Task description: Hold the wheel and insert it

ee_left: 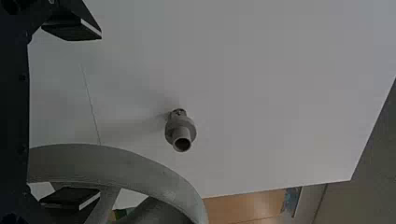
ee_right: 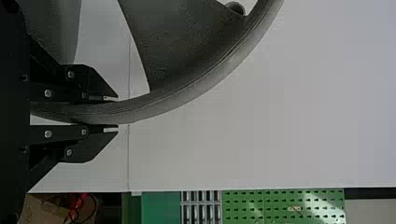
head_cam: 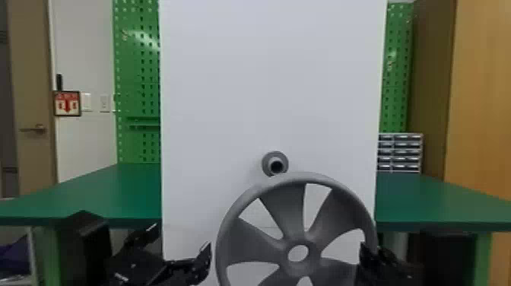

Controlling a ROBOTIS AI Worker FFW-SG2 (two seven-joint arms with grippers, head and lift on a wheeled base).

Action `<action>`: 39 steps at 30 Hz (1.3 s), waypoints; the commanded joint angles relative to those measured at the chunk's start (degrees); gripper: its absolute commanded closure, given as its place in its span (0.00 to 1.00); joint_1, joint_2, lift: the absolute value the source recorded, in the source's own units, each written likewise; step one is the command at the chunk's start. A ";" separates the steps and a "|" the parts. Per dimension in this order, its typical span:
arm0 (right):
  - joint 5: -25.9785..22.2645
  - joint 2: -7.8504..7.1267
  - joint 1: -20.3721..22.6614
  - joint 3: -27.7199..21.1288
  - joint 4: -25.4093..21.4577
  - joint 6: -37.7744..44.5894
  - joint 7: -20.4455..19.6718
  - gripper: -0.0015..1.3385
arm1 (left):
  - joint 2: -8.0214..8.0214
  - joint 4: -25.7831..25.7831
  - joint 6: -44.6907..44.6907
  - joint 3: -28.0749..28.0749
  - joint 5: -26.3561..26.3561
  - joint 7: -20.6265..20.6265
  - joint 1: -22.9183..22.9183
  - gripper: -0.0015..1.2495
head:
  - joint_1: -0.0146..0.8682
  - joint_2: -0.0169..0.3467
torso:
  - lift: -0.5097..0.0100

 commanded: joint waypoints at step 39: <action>3.37 1.88 -11.25 2.20 0.14 5.37 -0.09 0.90 | 0.35 0.79 0.00 -1.18 -0.19 0.00 -0.35 0.08 | 0.13 0.09 | 0.13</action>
